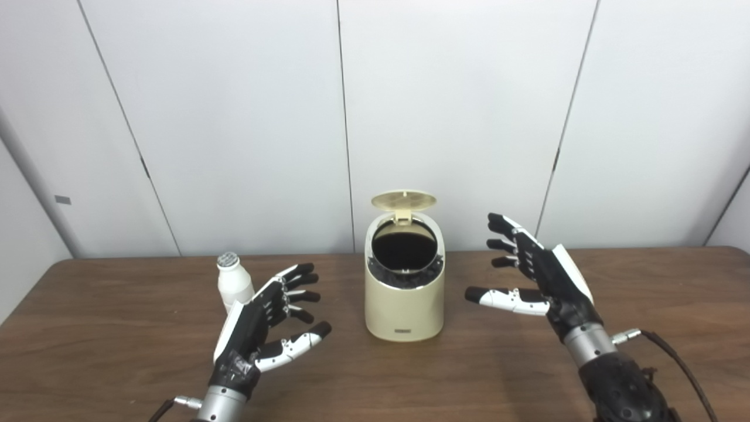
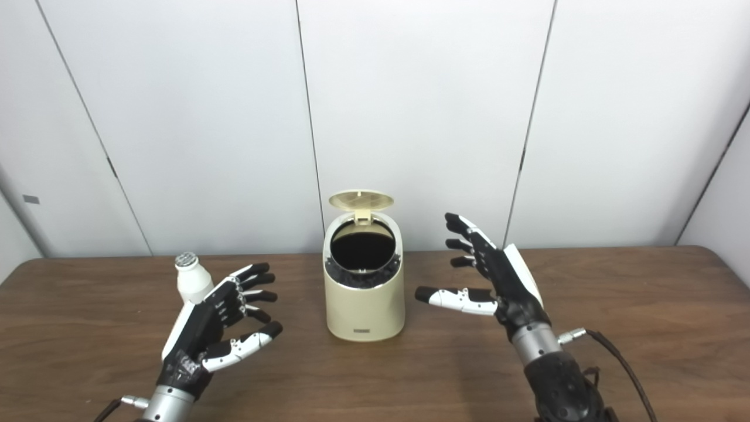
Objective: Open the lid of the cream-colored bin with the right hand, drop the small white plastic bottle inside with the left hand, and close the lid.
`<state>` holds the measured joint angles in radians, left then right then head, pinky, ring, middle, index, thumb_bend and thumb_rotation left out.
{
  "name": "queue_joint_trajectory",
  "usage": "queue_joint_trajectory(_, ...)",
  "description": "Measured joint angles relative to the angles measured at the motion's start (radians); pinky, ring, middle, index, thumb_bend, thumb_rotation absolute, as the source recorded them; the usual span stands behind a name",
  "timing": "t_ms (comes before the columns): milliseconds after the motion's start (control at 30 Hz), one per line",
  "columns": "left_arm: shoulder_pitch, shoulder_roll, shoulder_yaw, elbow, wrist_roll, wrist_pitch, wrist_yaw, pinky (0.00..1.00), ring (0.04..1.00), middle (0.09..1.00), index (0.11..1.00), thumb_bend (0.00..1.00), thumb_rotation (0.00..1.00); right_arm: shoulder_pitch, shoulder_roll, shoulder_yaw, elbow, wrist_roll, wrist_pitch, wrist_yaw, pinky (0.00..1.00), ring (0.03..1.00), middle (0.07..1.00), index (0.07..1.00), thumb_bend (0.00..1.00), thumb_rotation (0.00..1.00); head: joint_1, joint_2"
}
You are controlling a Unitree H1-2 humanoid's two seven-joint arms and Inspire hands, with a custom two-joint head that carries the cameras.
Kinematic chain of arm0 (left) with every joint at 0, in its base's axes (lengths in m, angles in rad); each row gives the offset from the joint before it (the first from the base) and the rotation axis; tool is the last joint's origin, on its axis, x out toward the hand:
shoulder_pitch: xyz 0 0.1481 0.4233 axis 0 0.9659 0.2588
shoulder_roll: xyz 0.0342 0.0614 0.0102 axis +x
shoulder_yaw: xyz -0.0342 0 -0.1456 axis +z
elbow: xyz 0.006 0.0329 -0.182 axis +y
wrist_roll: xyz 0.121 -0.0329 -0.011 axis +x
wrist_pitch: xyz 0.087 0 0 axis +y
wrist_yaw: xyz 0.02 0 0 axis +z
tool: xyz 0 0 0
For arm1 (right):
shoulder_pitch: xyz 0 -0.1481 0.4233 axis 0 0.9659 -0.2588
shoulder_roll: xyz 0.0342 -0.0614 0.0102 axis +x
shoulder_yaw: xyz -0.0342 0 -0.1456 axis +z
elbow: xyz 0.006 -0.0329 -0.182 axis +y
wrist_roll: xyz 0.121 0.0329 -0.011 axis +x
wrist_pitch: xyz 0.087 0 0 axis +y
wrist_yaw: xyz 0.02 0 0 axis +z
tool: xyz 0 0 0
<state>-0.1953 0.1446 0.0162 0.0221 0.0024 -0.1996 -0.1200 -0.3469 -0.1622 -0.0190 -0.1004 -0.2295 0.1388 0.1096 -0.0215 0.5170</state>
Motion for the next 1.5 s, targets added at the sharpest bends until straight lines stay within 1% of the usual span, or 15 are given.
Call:
queue_joint_trajectory(100,0.000,0.000,0.000,0.000,0.001,0.000,0.000,0.55,0.703,0.801,0.839,0.64,0.08,0.011,0.008,-0.002,0.027,0.009,-0.026,-0.025,0.73,0.830,0.900,0.906,0.85,0.29,0.000,0.000)
queue_joint_trajectory(167,0.000,0.000,0.000,0.000,0.002,0.000,0.000,0.55,0.707,0.806,0.842,0.65,0.10,0.013,0.012,-0.003,0.053,0.017,-0.046,-0.041,0.74,0.828,0.901,0.909,0.85,0.28,0.000,0.000)
queue_joint_trajectory(300,0.001,0.005,0.000,-0.002,0.002,0.000,-0.002,0.55,0.718,0.820,0.842,0.65,0.11,0.017,0.021,-0.005,0.108,0.033,-0.113,-0.072,0.74,0.820,0.904,0.909,0.86,0.29,0.026,-0.009)
queue_joint_trajectory(467,0.006,0.016,0.003,-0.064,0.001,-0.001,-0.002,0.54,0.708,0.815,0.830,0.64,0.12,0.042,0.027,-0.007,0.154,0.068,-0.182,-0.089,0.78,0.845,0.913,0.904,0.85,0.30,0.101,-0.026)
queue_joint_trajectory(600,0.020,0.010,0.002,-0.101,0.001,-0.001,-0.001,0.54,0.704,0.802,0.826,0.66,0.09,0.056,0.026,-0.015,0.207,0.096,-0.242,-0.094,0.79,0.852,0.921,0.919,0.80,0.24,0.224,-0.035)
queue_joint_trajectory(733,0.044,-0.007,-0.001,-0.105,0.027,0.000,0.007,0.55,0.717,0.805,0.834,0.63,0.08,0.063,0.017,-0.025,0.250,0.121,-0.281,-0.095,0.84,0.866,0.927,0.926,0.78,0.19,0.279,-0.048)
queue_joint_trajectory(833,0.046,-0.008,0.007,-0.128,0.028,0.000,0.010,0.57,0.721,0.799,0.835,0.62,0.11,0.067,0.010,-0.033,0.252,0.131,-0.281,-0.096,0.85,0.871,0.927,0.929,0.77,0.18,0.301,-0.051)
queue_joint_trajectory(900,0.045,-0.007,0.022,-0.157,0.033,0.000,0.022,0.52,0.662,0.760,0.820,0.63,0.13,0.067,0.008,-0.034,0.247,0.132,-0.279,-0.096,0.84,0.870,0.928,0.930,0.78,0.17,0.321,-0.055)
queue_joint_trajectory(967,0.045,-0.002,0.043,-0.194,0.047,0.002,0.034,0.47,0.595,0.713,0.802,0.61,0.10,0.067,0.008,-0.034,0.233,0.132,-0.272,-0.096,0.82,0.857,0.925,0.926,0.78,0.18,0.328,-0.058)
queue_joint_trajectory(1067,0.046,0.018,0.085,-0.260,0.069,0.003,0.051,0.44,0.517,0.626,0.770,0.62,0.09,0.074,0.008,-0.035,0.186,0.130,-0.241,-0.097,0.80,0.848,0.916,0.919,0.77,0.14,0.331,-0.058)
queue_joint_trajectory(1200,0.076,0.025,0.155,-0.336,0.158,0.031,0.116,0.43,0.505,0.580,0.726,0.65,0.08,0.074,0.008,-0.034,0.131,0.124,-0.194,-0.099,0.78,0.843,0.915,0.919,0.76,0.12,0.337,-0.058)
queue_joint_trajectory(1300,0.106,0.011,0.185,-0.362,0.246,0.053,0.168,0.47,0.543,0.607,0.709,0.68,0.06,0.078,0.009,-0.031,0.104,0.124,-0.148,-0.099,0.77,0.837,0.915,0.918,0.76,0.12,0.345,-0.058)
queue_joint_trajectory(1400,0.128,-0.017,0.211,-0.368,0.312,0.073,0.224,0.48,0.579,0.664,0.711,0.69,0.04,0.081,0.012,-0.027,0.076,0.124,-0.129,-0.099,0.77,0.837,0.914,0.917,0.75,0.10,0.347,-0.057)
queue_joint_trajectory(1467,0.129,-0.028,0.216,-0.364,0.345,0.072,0.258,0.50,0.619,0.707,0.720,0.69,0.05,0.081,0.014,-0.026,0.060,0.124,-0.117,-0.099,0.78,0.839,0.914,0.917,0.75,0.09,0.347,-0.054)
queue_joint_trajectory(1500,0.128,-0.032,0.218,-0.359,0.361,0.072,0.274,0.53,0.667,0.743,0.735,0.71,0.08,0.081,0.014,-0.026,0.054,0.124,-0.106,-0.099,0.78,0.841,0.914,0.918,0.75,0.08,0.347,-0.054)
